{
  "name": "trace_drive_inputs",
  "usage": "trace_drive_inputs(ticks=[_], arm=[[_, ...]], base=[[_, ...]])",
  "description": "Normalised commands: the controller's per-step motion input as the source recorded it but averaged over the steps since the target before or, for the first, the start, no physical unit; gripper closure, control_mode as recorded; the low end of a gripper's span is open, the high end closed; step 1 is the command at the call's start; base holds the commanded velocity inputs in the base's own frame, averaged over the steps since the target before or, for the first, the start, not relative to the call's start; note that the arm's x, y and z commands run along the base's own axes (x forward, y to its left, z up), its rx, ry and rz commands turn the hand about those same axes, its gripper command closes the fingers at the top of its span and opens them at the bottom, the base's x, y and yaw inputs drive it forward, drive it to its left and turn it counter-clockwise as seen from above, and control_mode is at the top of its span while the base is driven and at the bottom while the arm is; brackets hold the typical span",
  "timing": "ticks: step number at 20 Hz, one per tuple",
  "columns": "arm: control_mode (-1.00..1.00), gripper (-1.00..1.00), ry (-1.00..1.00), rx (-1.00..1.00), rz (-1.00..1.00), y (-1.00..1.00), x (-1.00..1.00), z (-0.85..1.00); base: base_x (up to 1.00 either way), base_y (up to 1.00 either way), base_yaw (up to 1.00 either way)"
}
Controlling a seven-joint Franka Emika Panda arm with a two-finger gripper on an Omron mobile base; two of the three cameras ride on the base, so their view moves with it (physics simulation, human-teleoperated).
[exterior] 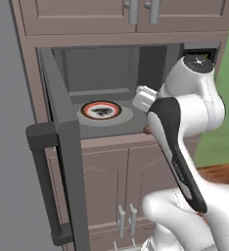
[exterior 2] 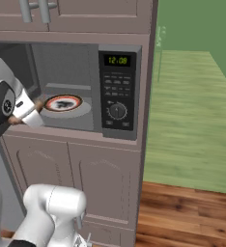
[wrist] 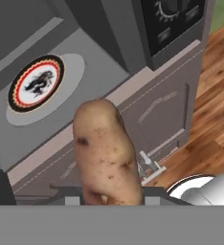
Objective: Retrieve the reheated potato from the microwave, then place the potato, cheese, and condiment on the cutting board.
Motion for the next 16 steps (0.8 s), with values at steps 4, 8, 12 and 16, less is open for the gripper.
trace_drive_inputs(ticks=[4, 8, 12, 16], arm=[[-1.00, 1.00, 0.03, 0.00, 0.17, -0.38, -0.46, 0.00], [-1.00, 1.00, 0.00, 0.00, 0.15, -0.46, -0.43, 0.00], [-1.00, 1.00, 0.00, 0.00, 0.11, -0.39, -0.15, 0.00], [-1.00, 1.00, 0.00, 0.00, 0.03, -0.15, 0.00, 0.00]], base=[[0.00, 0.00, 0.00], [0.00, 0.00, 0.00], [0.00, 0.00, 0.00], [0.00, 0.00, 0.00]])
